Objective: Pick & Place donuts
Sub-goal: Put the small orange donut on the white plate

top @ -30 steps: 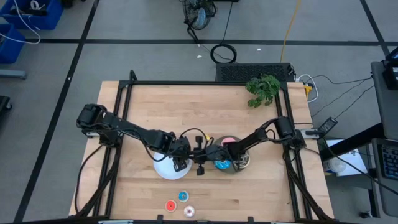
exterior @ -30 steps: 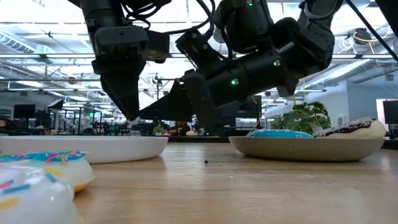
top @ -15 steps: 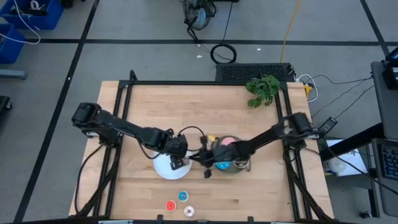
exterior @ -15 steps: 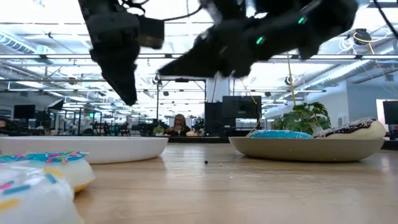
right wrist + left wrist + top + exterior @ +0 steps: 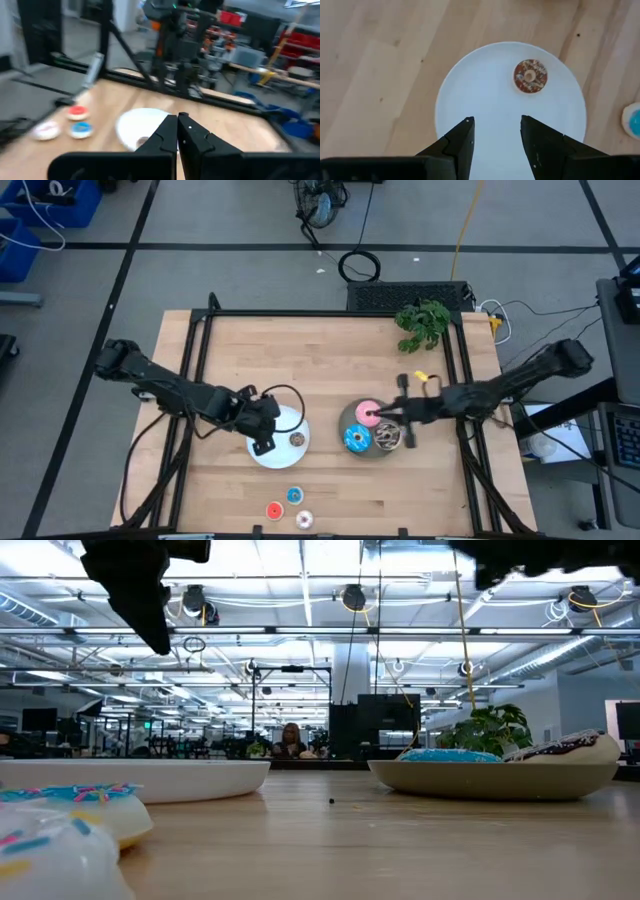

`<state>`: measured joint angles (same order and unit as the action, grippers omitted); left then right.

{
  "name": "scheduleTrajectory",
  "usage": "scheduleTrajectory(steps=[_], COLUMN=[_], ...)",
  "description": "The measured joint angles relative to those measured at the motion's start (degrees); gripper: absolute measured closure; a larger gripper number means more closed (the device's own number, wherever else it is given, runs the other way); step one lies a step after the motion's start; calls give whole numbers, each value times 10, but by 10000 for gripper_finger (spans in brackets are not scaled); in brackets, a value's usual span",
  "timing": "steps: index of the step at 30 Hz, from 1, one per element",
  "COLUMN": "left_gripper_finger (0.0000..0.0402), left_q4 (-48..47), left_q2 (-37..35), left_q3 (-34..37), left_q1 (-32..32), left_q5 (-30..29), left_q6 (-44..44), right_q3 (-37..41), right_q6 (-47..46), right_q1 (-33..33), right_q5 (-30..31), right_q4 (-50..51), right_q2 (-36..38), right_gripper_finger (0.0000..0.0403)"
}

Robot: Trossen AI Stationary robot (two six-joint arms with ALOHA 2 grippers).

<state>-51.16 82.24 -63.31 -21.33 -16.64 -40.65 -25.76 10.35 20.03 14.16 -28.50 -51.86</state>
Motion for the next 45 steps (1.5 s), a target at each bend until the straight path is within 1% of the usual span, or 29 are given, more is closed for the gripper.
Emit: scheduleTrajectory(steps=[2, 5, 12, 15, 19, 22, 26, 31, 34, 37, 40, 45], left_gripper_finger=[241, 241, 241, 241, 241, 241, 241, 241, 241, 241, 241, 241], left_q4=[0, 1, 1, -1, -1, 0, 4, -10, -11, -10, 17, 22], left_q2=[3, 3, 7, 7, 7, 7, 7, 7, 7, 7, 7, 18], left_q3=[0, 0, 1, 0, 0, 0, 1, 1, 1, 0, 0, -60], left_q1=[-7, -13, -13, -13, -13, -16, -21, -23, -25, -33, -46, -78], left_q5=[0, 0, -6, -13, -15, -15, -15, -11, 5, 6, 28, 47], left_q6=[-1, -1, -2, -2, 13, 18, 17, -3, -5, -7, -15, -77], right_q3=[24, 65, 160, 170, 171, 171, 175, 192, 192, 192, 192, 192], right_q6=[-16, -23, -21, -14, 15, 21, 7, 21, 25, 41, 46, 59], right_q1=[12, 34, 61, 59, 59, 59, 59, 59, 59, 59, 59, 59], right_q5=[-21, -24, -23, -5, -7, -5, -6, -7, -7, -7, -7, -7], right_q4=[22, 24, 18, 19, 67, 97, 121, 124, 110, 95, 95, 95], right_q2=[60, 134, 259, 300, 342, 366, 376, 376, 376, 376, 376, 376], right_gripper_finger=[403, 403, 403, 403, 403, 403, 403, 403, 403, 403, 403, 403])
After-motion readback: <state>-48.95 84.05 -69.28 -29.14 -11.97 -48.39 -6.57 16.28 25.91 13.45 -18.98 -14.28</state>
